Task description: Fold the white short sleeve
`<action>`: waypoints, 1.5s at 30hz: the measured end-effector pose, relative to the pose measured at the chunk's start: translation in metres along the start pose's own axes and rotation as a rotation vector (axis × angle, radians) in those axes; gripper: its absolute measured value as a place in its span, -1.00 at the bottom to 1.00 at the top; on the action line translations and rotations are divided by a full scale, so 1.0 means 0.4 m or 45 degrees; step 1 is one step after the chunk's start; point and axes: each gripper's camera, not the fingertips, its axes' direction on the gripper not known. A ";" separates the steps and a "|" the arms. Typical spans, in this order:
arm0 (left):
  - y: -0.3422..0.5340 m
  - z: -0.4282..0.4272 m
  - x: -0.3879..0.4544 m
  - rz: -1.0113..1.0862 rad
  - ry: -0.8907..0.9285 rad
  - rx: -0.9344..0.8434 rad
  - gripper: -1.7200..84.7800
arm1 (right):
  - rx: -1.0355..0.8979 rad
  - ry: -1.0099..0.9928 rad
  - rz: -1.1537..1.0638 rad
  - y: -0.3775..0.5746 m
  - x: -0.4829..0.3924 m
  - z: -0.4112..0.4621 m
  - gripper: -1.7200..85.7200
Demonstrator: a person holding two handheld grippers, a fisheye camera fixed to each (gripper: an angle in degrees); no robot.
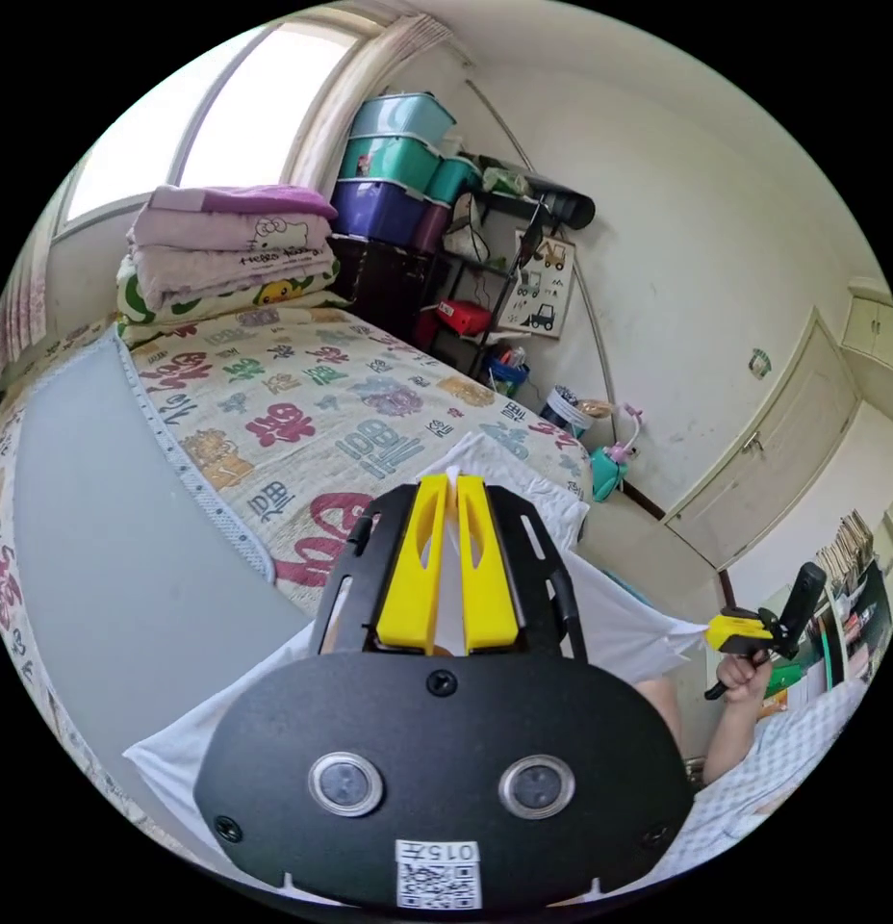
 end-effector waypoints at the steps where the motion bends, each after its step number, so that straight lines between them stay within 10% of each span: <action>1: 0.049 -0.069 -0.053 -0.012 0.001 0.021 -0.94 | -0.008 -0.133 -0.060 0.026 -0.060 0.022 -0.97; 7: 0.370 -0.312 -0.368 -0.220 -0.224 0.046 -0.94 | -0.256 -0.703 -0.148 0.217 -0.347 0.396 -0.97; 16: 0.820 -0.414 -0.658 -0.835 -0.397 0.217 -0.84 | -0.699 -0.603 -0.249 0.583 -0.610 0.764 -0.96; 26: 0.835 -0.262 -0.676 -0.623 -0.303 -0.123 -0.74 | -0.685 -0.434 -0.498 0.822 -0.624 0.735 -0.82; 45: 0.876 -0.202 -0.652 -0.511 -0.490 -0.099 -0.93 | -0.782 -0.349 -0.499 1.145 -0.580 0.920 -0.90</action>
